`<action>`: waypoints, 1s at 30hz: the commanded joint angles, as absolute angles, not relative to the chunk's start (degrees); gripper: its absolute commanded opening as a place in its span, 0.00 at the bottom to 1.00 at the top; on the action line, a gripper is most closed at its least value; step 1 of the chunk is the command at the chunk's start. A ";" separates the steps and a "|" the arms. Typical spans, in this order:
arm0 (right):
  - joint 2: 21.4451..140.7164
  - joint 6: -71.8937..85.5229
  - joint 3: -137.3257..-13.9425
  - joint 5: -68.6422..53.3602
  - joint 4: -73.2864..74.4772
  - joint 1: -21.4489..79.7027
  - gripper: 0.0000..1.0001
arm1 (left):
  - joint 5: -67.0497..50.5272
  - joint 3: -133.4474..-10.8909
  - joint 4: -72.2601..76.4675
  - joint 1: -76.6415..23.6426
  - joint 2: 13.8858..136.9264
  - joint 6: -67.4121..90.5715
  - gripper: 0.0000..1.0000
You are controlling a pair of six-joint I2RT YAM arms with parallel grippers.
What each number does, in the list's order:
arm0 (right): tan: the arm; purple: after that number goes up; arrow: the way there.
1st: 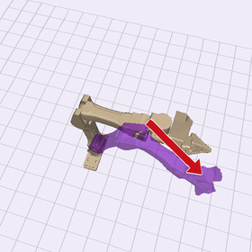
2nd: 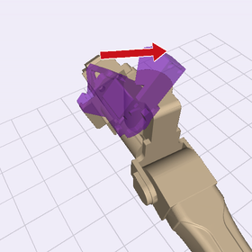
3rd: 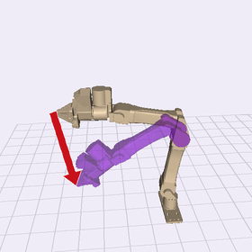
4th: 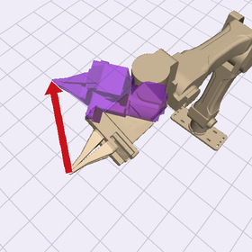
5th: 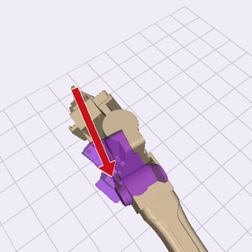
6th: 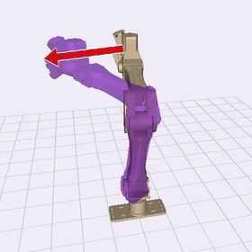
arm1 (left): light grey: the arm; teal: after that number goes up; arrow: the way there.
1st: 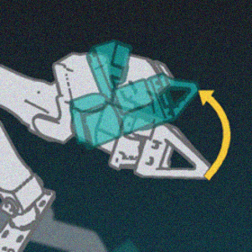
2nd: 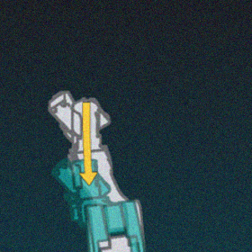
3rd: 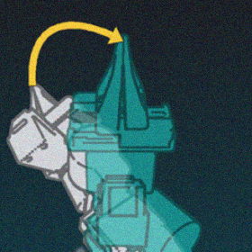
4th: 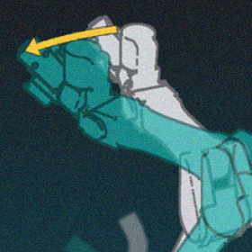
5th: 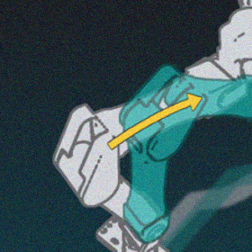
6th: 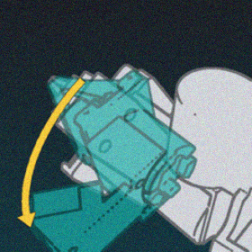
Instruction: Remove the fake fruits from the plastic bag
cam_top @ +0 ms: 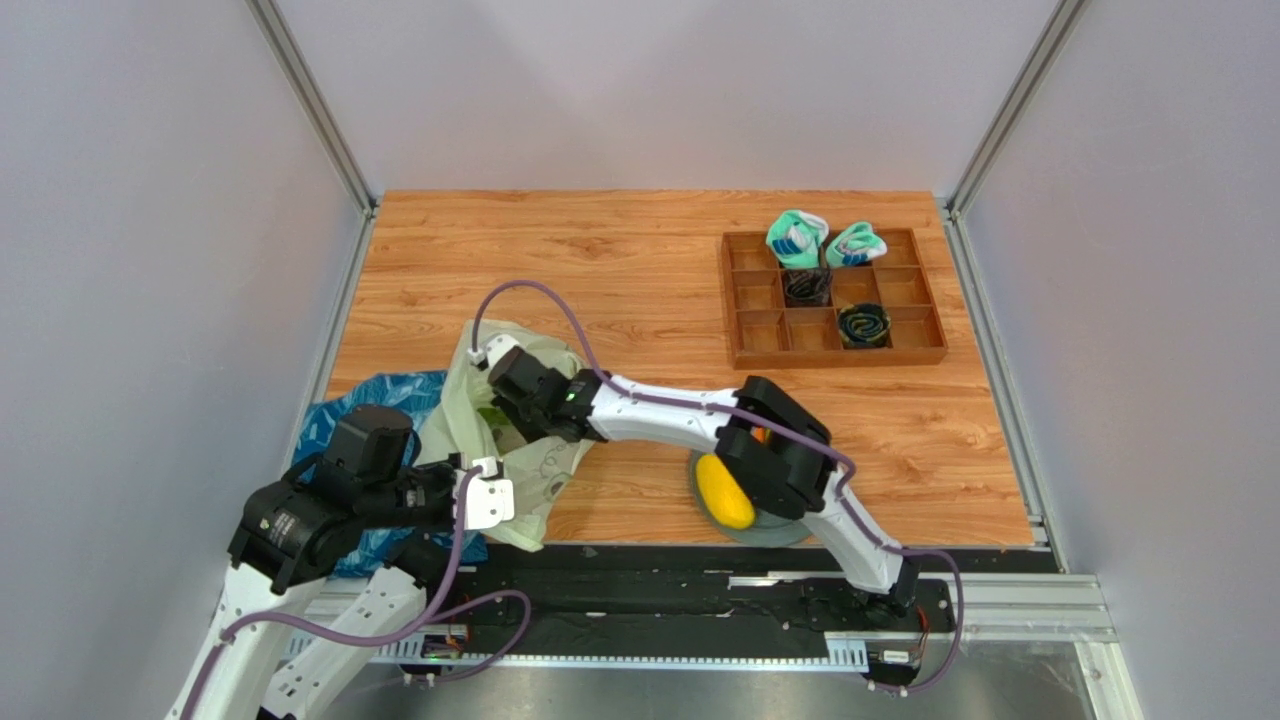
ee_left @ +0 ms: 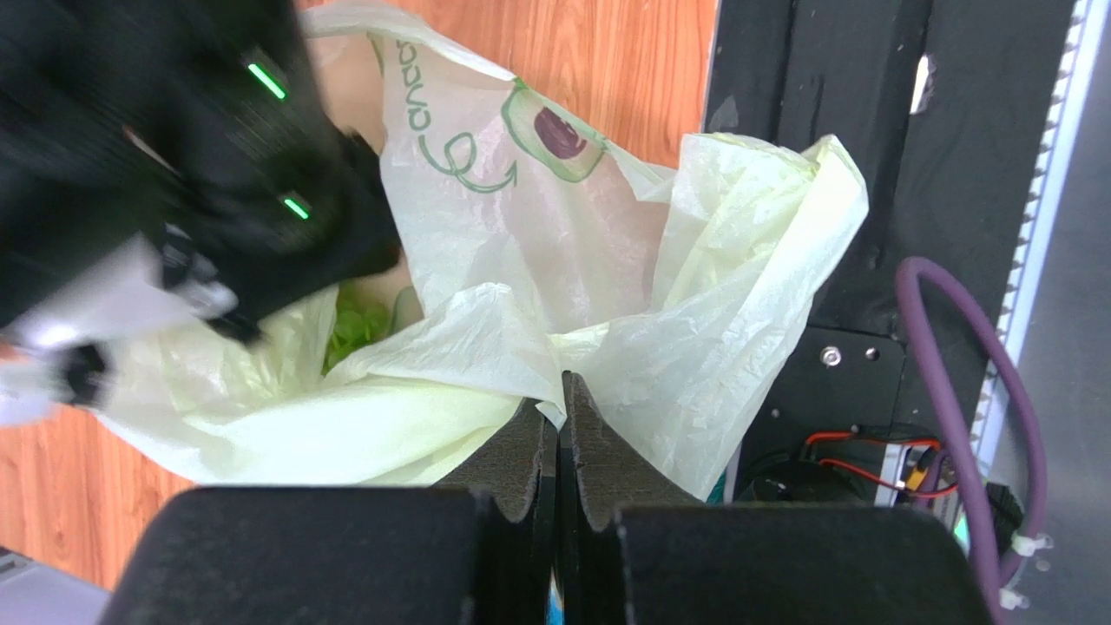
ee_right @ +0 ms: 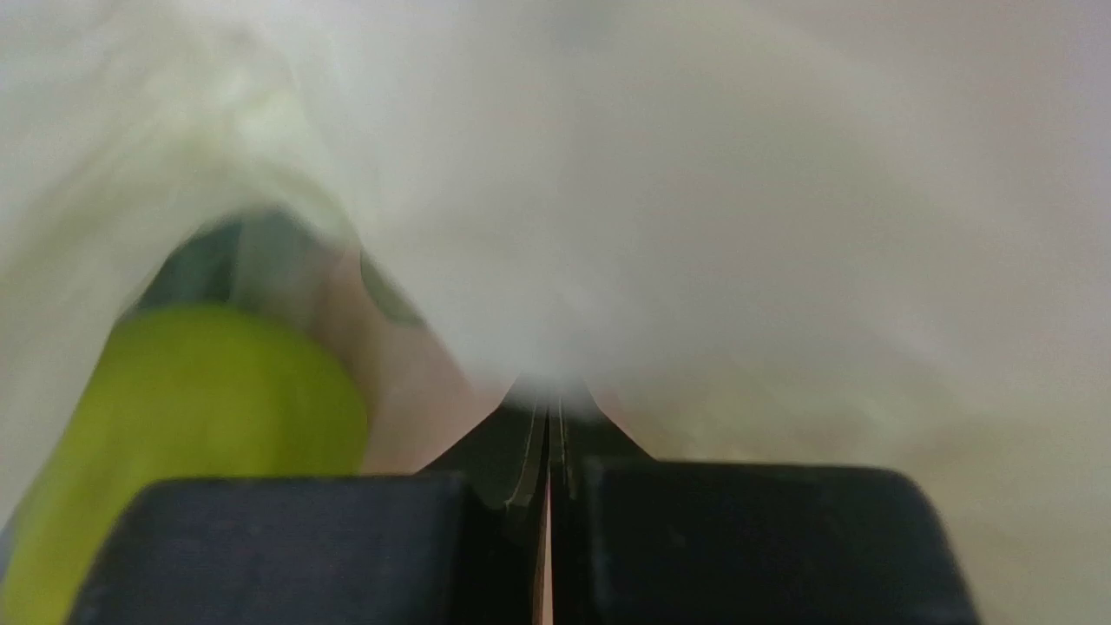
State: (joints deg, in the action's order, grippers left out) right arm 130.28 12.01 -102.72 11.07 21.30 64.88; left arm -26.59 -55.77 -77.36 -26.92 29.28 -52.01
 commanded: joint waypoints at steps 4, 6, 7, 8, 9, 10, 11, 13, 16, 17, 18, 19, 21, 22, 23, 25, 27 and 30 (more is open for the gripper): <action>110.68 3.26 -96.51 -18.68 24.34 58.19 0.00 | -21.63 -51.77 -70.50 -26.98 30.76 -54.23 0.00; 108.64 0.46 -95.63 -21.35 27.15 57.48 0.00 | -21.27 -50.46 -67.96 -26.98 30.24 -53.79 0.00; 106.46 0.18 -95.10 -22.58 27.85 56.78 0.00 | -21.01 -50.19 -67.59 -26.98 29.97 -53.88 0.00; 105.65 -1.83 -93.97 -22.67 29.25 56.60 0.00 | -20.92 -49.92 -67.24 -26.98 29.80 -53.88 0.00; 104.86 -3.59 -93.52 -22.85 30.05 56.34 0.00 | -20.83 -49.66 -66.63 -26.98 29.88 -53.79 0.00; 104.16 -4.13 -92.99 -22.50 30.75 56.08 0.00 | -21.09 -49.66 -66.27 -26.98 29.80 -53.01 0.00; 102.67 -4.13 -91.16 -21.63 30.94 55.73 0.00 | -21.70 -49.83 -66.01 -26.98 29.88 -52.74 0.00; 101.43 -3.00 -88.87 -17.61 30.59 55.11 0.00 | -24.41 -50.88 -65.13 -26.98 30.58 -52.47 0.00; 98.27 -3.77 -85.87 -6.99 28.13 55.02 0.36 | -26.36 -54.31 -64.25 -26.98 33.82 -52.82 0.00; 97.57 -5.87 -85.96 -5.81 27.60 55.02 0.45 | -26.45 -55.27 -64.25 -26.98 34.79 -53.00 0.00; 96.78 -7.45 -87.09 -4.84 27.60 55.02 0.52 | -26.37 -57.28 -64.60 -26.98 35.67 -53.17 0.00; 96.51 -10.52 -87.80 -2.40 27.86 55.02 0.65 | -26.54 -58.17 -64.95 -26.98 37.25 -53.52 0.00; 96.07 -12.47 -89.29 -0.10 27.51 54.93 0.79 | -26.80 -60.19 -66.52 -26.98 38.49 -53.53 0.00; 96.06 -13.44 -89.64 2.44 27.42 54.84 0.82 | -26.98 -60.55 -67.23 -26.98 39.02 -53.26 0.00; 96.15 -14.49 -89.82 2.72 27.16 54.84 0.84 | -27.16 -60.90 -68.11 -26.98 39.11 -53.17 0.00; 97.11 -15.20 -89.91 3.16 26.46 54.76 0.91 | -27.42 -61.87 -70.39 -26.98 38.50 -52.13 0.00; 98.61 -15.03 -90.09 2.81 26.01 54.76 0.94 | -27.60 -62.84 -72.94 -26.90 37.45 -51.68 0.00; 103.78 -13.46 -91.31 2.81 25.23 54.76 0.96 | -26.99 -63.72 -76.19 -26.98 35.16 -51.59 0.00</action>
